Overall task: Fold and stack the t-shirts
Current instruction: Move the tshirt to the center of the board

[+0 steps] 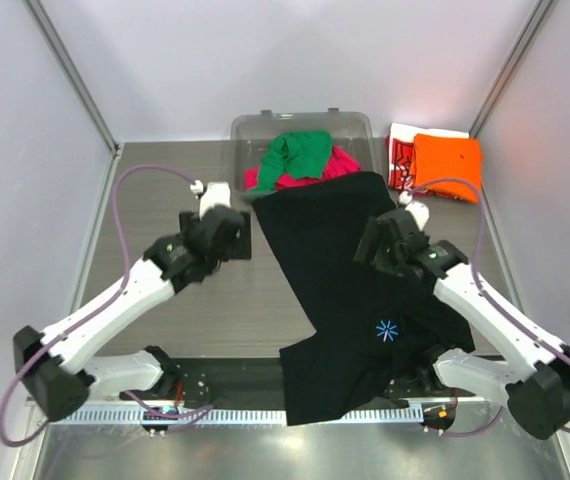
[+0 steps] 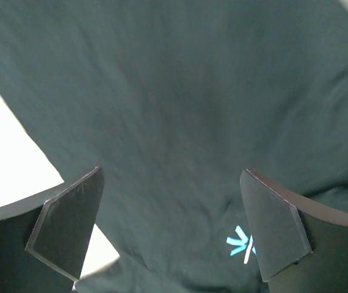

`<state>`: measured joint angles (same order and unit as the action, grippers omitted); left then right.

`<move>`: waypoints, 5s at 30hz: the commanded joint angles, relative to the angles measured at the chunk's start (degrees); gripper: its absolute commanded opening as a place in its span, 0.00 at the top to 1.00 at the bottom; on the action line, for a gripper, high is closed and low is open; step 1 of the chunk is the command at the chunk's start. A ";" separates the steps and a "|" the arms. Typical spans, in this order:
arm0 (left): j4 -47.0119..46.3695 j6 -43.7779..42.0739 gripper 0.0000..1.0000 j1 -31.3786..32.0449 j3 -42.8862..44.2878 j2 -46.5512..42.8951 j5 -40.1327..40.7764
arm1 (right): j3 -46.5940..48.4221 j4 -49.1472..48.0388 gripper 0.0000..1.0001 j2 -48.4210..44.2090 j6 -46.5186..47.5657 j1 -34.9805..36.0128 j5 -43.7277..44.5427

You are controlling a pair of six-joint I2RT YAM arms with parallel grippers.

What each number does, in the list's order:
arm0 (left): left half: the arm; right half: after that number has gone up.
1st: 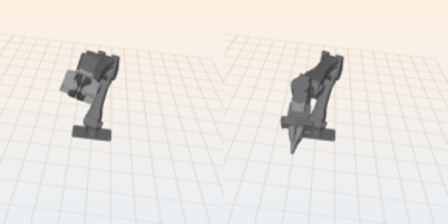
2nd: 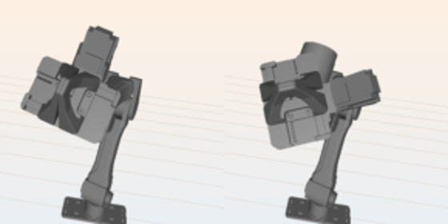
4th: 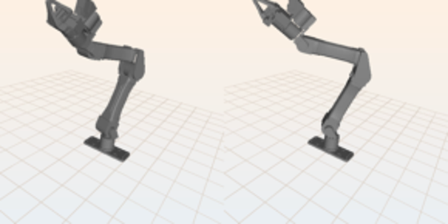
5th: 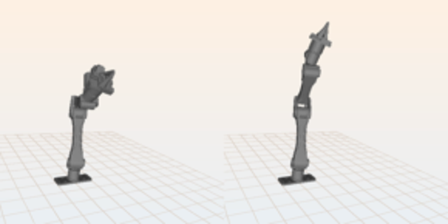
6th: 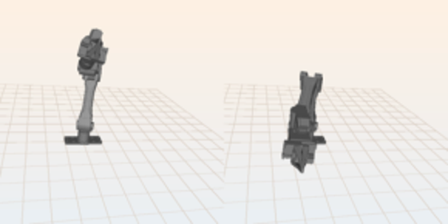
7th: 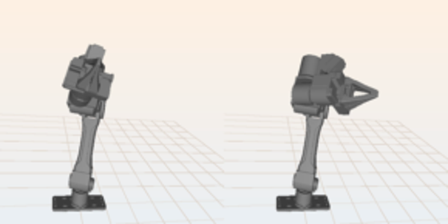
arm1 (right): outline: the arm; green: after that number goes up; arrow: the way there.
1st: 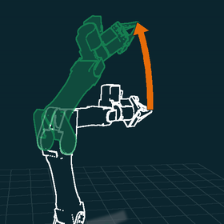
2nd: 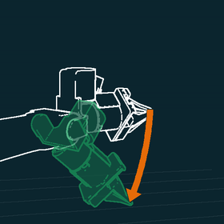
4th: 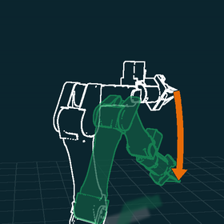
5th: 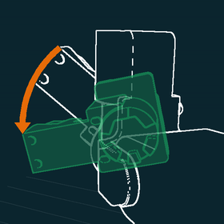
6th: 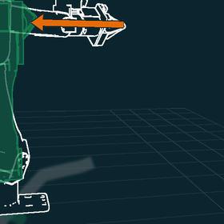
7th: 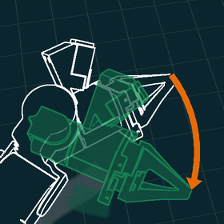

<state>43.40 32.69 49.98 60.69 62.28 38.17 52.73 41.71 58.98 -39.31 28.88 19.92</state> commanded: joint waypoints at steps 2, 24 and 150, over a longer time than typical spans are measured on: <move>-11.58 -4.74 0.00 -18.49 8.29 12.48 -21.72 | -5.70 -7.16 0.00 0.87 -5.16 0.65 -10.95; 4.67 -10.09 1.00 -38.89 65.18 72.46 -28.16 | -13.18 -5.77 0.00 -4.67 -4.28 2.84 -14.03; -3.34 -4.67 0.82 -58.59 10.40 36.23 -35.27 | -8.34 -5.84 0.00 0.34 9.70 -23.79 -23.26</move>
<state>32.64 42.78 -9.78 66.52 97.47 6.04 45.58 37.74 59.61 -29.04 4.82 -2.04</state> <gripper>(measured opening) 0.242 0.996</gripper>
